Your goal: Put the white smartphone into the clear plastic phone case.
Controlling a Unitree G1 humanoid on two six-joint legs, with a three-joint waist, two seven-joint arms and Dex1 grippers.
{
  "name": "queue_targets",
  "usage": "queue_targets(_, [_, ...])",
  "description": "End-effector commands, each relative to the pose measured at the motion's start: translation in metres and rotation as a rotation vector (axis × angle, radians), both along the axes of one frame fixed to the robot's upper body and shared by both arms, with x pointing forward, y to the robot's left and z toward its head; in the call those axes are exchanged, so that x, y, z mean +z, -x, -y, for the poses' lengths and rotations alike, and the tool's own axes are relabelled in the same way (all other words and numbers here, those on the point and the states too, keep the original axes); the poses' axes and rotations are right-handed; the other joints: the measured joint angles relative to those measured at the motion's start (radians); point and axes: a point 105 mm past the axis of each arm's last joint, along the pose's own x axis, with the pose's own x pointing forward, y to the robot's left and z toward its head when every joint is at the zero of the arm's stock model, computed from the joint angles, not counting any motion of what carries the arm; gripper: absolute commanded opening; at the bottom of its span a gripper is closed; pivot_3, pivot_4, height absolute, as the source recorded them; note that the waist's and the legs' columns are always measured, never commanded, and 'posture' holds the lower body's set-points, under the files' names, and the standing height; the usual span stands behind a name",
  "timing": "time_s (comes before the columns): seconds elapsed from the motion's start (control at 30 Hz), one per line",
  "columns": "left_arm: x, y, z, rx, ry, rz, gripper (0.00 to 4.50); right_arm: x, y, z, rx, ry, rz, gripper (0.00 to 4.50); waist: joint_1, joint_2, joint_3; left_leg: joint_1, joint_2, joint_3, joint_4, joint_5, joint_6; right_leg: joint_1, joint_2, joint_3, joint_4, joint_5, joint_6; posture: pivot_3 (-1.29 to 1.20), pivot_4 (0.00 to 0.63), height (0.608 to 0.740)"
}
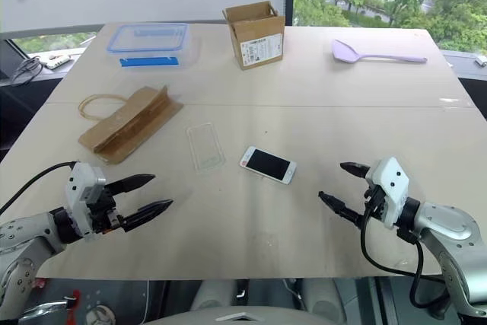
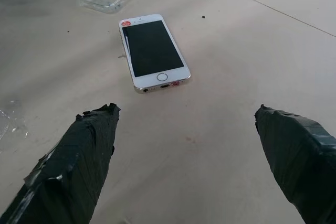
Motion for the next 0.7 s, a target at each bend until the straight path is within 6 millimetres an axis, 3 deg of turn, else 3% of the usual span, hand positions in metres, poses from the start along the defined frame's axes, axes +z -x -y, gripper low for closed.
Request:
queue_targets(0.03, [0.017,-0.017,0.005,-0.051,-0.027,0.088,4.45,0.022,0.009,-0.007,0.064,-0.022,0.102,4.50,0.001,0.000,0.000,0.000,0.000,0.000,0.000,0.000,0.000,0.000,0.000,0.000,0.000,0.000,0.000,0.00,0.150,0.740])
queue_targets(0.13, [0.034,-0.044,0.019,-0.200,-0.094,0.165,4.45,0.039,0.020,-0.025,0.181,-0.085,0.155,4.50,0.028,0.002,0.003,0.000,-0.001,-0.001,0.002,0.000,0.000,0.001,0.000,-0.005,0.000,0.000,0.000,0.00,0.150,0.740])
queue_targets(0.3, [0.036,-0.066,0.022,-0.435,-0.236,0.154,4.45,0.044,0.034,-0.039,0.323,-0.086,0.112,4.50,0.009,0.004,0.002,0.001,-0.001,0.001,0.001,0.000,0.000,0.004,0.001,-0.001,-0.003,0.000,0.000,0.00,0.150,0.740])
queue_targets(0.47, [0.031,-0.089,0.015,-0.683,-0.433,0.122,4.45,0.049,0.035,-0.042,0.328,-0.068,0.119,4.50,0.009,0.003,0.003,-0.001,-0.001,0.000,0.000,0.000,0.000,0.003,0.003,-0.002,-0.002,0.001,-0.001,0.00,0.150,0.740])
queue_targets(0.7, [0.015,-0.121,0.022,-0.822,-0.660,0.114,4.45,0.046,0.043,-0.043,0.273,-0.054,0.123,4.50,0.010,0.002,0.003,-0.004,-0.001,-0.001,0.002,0.000,0.000,0.002,0.004,-0.003,-0.003,0.001,0.001,0.00,0.150,0.740])
